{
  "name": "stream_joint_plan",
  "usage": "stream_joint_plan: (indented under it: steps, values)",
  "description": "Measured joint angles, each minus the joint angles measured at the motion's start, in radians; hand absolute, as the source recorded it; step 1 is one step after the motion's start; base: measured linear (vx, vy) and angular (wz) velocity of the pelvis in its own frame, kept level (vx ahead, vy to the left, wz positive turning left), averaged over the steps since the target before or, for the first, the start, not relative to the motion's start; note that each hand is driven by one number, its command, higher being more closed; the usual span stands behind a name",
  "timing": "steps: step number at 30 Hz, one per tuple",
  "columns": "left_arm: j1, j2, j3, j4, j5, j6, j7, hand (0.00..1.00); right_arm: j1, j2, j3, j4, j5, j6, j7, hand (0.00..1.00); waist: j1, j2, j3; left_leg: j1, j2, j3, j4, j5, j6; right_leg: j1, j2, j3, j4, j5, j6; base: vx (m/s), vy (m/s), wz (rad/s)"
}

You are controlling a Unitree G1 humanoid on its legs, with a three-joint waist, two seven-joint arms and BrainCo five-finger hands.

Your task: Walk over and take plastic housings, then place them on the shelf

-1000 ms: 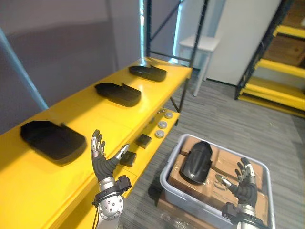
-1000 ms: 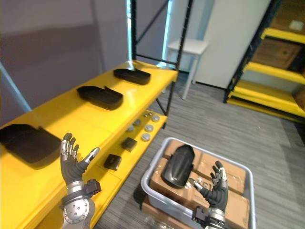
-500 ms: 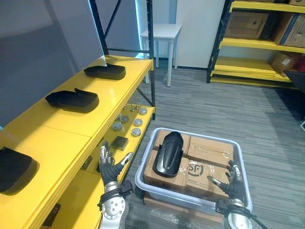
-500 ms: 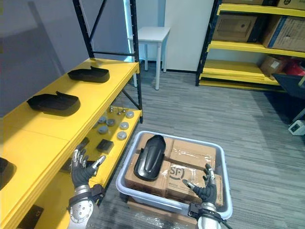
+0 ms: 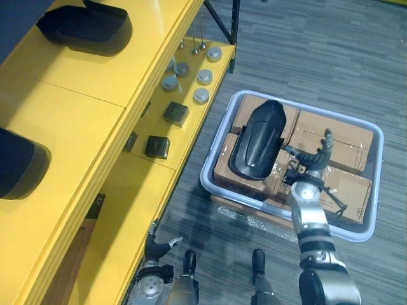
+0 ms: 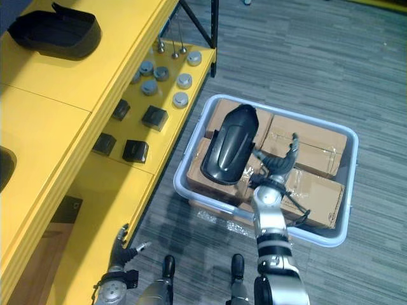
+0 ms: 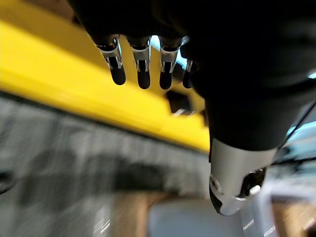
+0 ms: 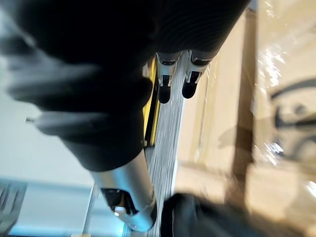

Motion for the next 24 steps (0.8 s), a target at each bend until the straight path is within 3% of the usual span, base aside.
stream_joint_plan:
  steps: [7, 14, 15, 24]
  values:
    - [-0.056, -0.002, -0.013, 0.196, -0.042, -0.002, -0.027, 0.00, -0.178, -0.114, 0.008, 0.314, -0.026, 0.029, -0.017, 0.00, 0.023, 0.003, 0.023, -0.081, -0.002, -0.038, 0.034, 0.000, 0.000, -0.045, 0.003, -0.028, 0.000, 0.011, 0.001, -0.03, 0.028, 0.10]
    - [-0.080, -0.001, -0.013, 0.260, -0.064, 0.001, -0.033, 0.00, -0.308, -0.191, 0.122, 0.544, 0.018, 0.030, 0.128, 0.00, 0.051, 0.007, 0.037, -0.140, -0.005, -0.091, 0.057, 0.000, 0.000, -0.068, 0.010, -0.064, 0.001, 0.017, -0.002, -0.01, 0.010, 0.16]
    - [-0.086, -0.001, -0.014, 0.260, -0.064, 0.000, -0.034, 0.00, -0.312, -0.199, 0.133, 0.551, 0.019, 0.030, 0.138, 1.00, 0.051, 0.007, 0.037, -0.151, -0.005, -0.102, 0.057, 0.000, 0.000, -0.071, 0.011, -0.077, 0.001, 0.017, -0.002, 0.00, -0.001, 0.25]
    - [-0.097, -0.003, -0.039, 0.261, -0.081, 0.003, -0.049, 0.00, -0.414, -0.334, 0.151, 0.713, 0.018, 0.047, 0.188, 1.00, 0.070, 0.022, 0.045, -0.174, -0.020, -0.152, 0.038, 0.034, -0.007, -0.077, 0.007, -0.115, 0.001, 0.017, -0.003, 0.01, -0.005, 0.16]
